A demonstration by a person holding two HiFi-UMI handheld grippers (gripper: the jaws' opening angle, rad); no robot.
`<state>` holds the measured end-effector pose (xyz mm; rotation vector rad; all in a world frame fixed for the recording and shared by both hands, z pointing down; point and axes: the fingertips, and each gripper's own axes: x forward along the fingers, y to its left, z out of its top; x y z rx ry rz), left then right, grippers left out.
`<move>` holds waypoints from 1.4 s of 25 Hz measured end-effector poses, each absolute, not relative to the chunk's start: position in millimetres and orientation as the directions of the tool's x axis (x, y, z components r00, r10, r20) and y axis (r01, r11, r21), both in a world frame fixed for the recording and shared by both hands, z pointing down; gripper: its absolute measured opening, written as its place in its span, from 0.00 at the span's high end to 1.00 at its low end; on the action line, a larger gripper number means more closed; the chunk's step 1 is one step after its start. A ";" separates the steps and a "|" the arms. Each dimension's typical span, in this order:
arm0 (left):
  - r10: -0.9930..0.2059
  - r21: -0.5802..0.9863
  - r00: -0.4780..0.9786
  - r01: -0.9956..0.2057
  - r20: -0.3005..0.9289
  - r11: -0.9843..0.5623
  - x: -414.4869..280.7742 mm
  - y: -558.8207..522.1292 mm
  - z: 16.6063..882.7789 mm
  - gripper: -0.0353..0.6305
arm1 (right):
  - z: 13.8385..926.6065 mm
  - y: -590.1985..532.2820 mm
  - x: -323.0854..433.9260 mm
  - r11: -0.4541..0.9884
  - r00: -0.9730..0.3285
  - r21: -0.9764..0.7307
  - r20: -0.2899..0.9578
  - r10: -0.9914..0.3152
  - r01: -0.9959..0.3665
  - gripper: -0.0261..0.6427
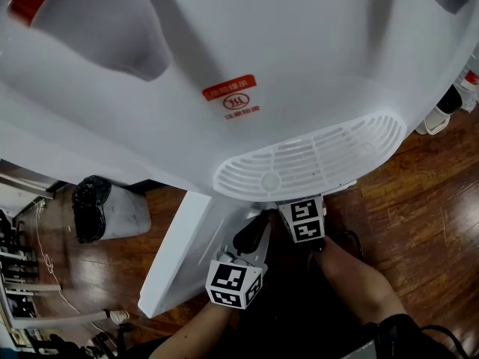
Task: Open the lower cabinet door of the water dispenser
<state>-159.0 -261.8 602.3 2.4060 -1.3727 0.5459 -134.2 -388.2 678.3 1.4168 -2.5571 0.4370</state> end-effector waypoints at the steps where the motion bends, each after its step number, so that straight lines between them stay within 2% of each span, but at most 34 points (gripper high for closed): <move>1: -0.753 0.079 0.458 -0.873 0.472 -0.481 -159.2 -261.3 602.7 0.86 | 677.3 -388.8 -134.0 0.499 -0.526 -0.167 0.300 -0.796 -0.850 0.39; 11: -0.785 0.069 0.385 -0.912 0.486 -0.405 -165.0 -275.9 614.2 0.86 | 678.9 -395.9 -133.5 0.488 -0.515 -0.166 0.304 -0.801 -0.857 0.40; 19: -0.745 0.043 0.393 -0.896 0.539 -0.441 -157.7 -271.9 635.2 0.88 | 687.4 -394.1 -135.7 0.482 -0.517 -0.187 0.336 -0.787 -0.856 0.41; 28: -0.726 0.075 0.429 -0.882 0.538 -0.466 -150.4 -269.8 636.5 0.88 | 670.5 -403.0 -132.8 0.464 -0.496 -0.173 0.304 -0.814 -0.869 0.38; 35: -0.723 0.073 0.440 -0.875 0.532 -0.479 -146.1 -269.4 634.7 0.88 | 674.4 -396.9 -135.4 0.496 -0.523 -0.169 0.315 -0.792 -0.852 0.41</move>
